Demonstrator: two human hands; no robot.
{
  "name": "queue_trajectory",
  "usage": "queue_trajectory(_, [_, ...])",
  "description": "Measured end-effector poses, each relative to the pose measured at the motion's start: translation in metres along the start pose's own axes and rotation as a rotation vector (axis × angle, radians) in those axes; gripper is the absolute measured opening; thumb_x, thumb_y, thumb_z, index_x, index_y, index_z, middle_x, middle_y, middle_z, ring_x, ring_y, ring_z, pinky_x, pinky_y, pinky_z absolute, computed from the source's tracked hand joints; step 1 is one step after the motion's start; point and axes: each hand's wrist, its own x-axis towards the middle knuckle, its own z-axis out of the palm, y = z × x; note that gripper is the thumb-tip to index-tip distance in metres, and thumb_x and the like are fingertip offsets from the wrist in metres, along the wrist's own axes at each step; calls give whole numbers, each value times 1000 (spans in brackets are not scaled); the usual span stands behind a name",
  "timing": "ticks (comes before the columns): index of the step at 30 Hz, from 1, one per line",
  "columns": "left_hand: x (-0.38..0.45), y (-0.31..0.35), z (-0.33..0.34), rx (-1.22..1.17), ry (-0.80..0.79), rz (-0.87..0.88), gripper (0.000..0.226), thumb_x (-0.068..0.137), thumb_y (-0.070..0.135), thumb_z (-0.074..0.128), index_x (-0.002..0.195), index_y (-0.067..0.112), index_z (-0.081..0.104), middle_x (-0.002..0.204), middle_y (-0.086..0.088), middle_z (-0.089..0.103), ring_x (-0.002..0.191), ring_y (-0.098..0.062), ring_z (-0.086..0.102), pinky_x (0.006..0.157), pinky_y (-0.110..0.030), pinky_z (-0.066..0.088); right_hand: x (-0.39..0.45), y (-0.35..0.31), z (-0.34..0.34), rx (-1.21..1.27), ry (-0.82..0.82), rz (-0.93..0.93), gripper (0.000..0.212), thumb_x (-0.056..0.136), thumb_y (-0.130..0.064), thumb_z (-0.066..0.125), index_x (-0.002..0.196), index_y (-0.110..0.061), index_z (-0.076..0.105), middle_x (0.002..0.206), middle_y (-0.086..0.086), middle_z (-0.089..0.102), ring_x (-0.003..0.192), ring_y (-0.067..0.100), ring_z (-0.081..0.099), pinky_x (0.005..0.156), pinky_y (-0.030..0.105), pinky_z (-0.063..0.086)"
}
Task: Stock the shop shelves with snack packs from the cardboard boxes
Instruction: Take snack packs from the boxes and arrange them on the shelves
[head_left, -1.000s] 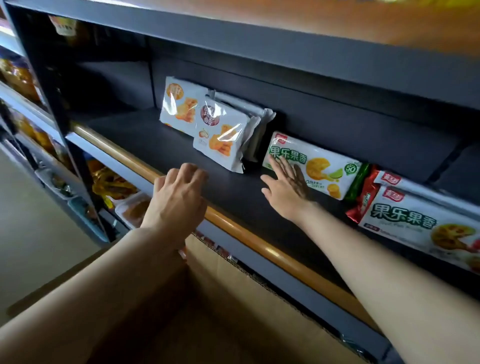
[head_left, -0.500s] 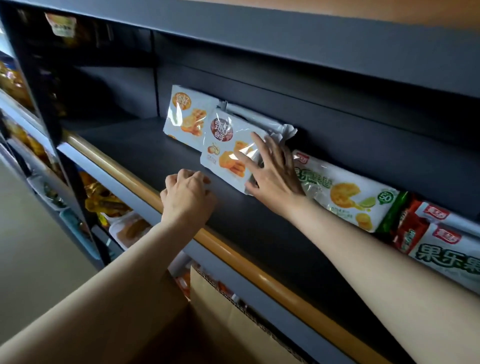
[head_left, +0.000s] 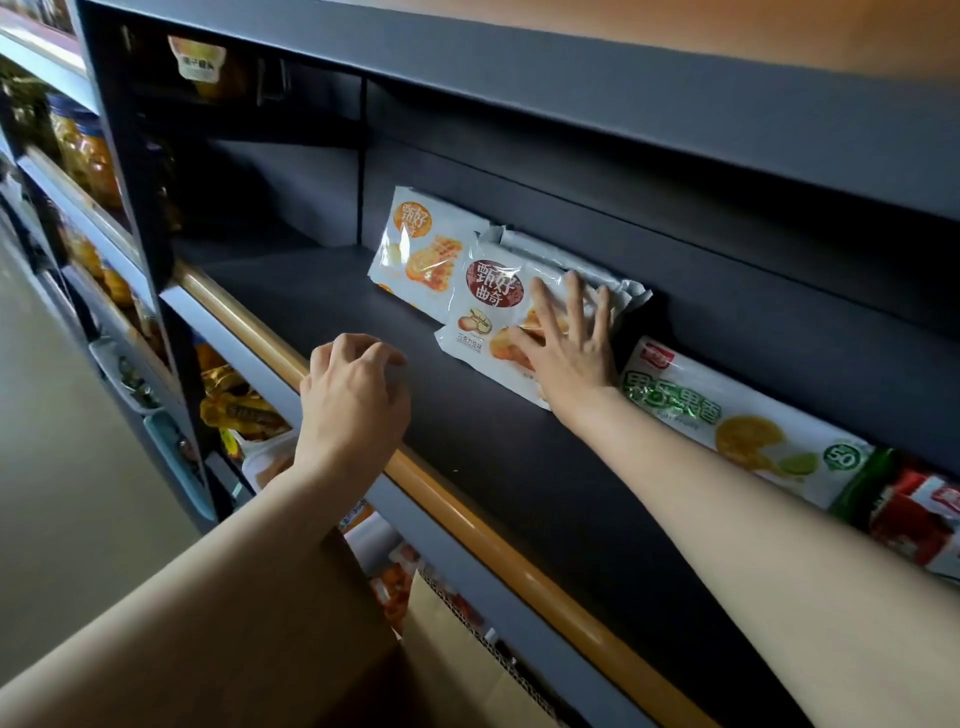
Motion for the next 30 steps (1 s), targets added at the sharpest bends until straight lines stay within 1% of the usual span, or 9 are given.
queue_trajectory(4, [-7, -6, -2, 11, -21, -15, 31, 95, 15, 45, 123, 16, 56, 135, -5, 42, 129, -24, 29, 103, -36, 29, 0, -3, -3, 5, -9, 19, 69, 92, -24, 51, 149, -33, 12, 151, 14, -31, 135, 47, -27, 104, 64, -15])
queue_trajectory(8, [-20, -6, -10, -7, -85, -88, 35, 93, 15, 47, 129, 15, 50, 136, -8, 40, 124, -25, 41, 102, -41, 38, -16, -24, -19, 191, 69, 37, 52, 87, -20, 58, 135, -21, 38, 155, 14, -20, 139, 40, -24, 103, 60, -18])
queue_trajectory(11, [-38, -1, -22, 1, -145, -99, 40, 93, 15, 47, 133, 15, 44, 137, -9, 39, 122, -26, 44, 99, -41, 41, -50, -38, -41, 334, 54, 43, 54, 89, -26, 54, 139, -19, 33, 155, 15, -18, 140, 38, -24, 106, 59, -17])
queue_trajectory(17, [-99, 24, -74, 9, -346, -143, 47, 95, 15, 45, 140, 13, 32, 141, -11, 35, 126, -29, 40, 100, -39, 37, -169, -25, -92, 517, 59, -1, 49, 91, -26, 52, 138, -17, 38, 157, 15, -10, 142, 34, -18, 113, 58, -5])
queue_trajectory(20, [-144, 57, -108, -50, -368, -114, 46, 95, 16, 45, 139, 11, 33, 141, -11, 37, 127, -27, 41, 102, -39, 37, -248, -3, -124, 590, 119, -82, 50, 80, -16, 68, 127, -13, 53, 154, 21, 16, 143, 39, 11, 109, 60, 26])
queue_trajectory(22, [-170, 88, -125, -72, -395, -43, 47, 94, 15, 47, 138, 12, 34, 139, -10, 40, 125, -27, 44, 101, -39, 39, -301, 22, -147, 566, 181, -164, 52, 68, -11, 76, 118, -12, 60, 146, 21, 35, 136, 38, 29, 101, 56, 39])
queue_trajectory(24, [-189, 127, -142, -71, -409, 88, 48, 93, 14, 47, 138, 11, 33, 137, -11, 42, 122, -28, 47, 100, -42, 41, -348, 58, -171, 540, 241, -206, 50, 70, -10, 73, 118, -10, 60, 144, 20, 37, 133, 34, 28, 102, 53, 39])
queue_trajectory(27, [-204, 188, -171, -106, -339, 325, 47, 90, 11, 48, 135, 11, 36, 127, -11, 47, 113, -29, 51, 95, -46, 43, -401, 123, -205, 473, 357, -112, 46, 75, -6, 69, 120, -7, 59, 141, 20, 39, 131, 35, 34, 102, 52, 39])
queue_trajectory(30, [-222, 244, -194, -129, -220, 573, 39, 86, 9, 44, 124, 6, 48, 114, -13, 53, 99, -33, 56, 83, -44, 46, -446, 183, -229, 403, 427, 21, 43, 78, -2, 65, 120, -4, 59, 138, 21, 42, 128, 35, 37, 102, 48, 38])
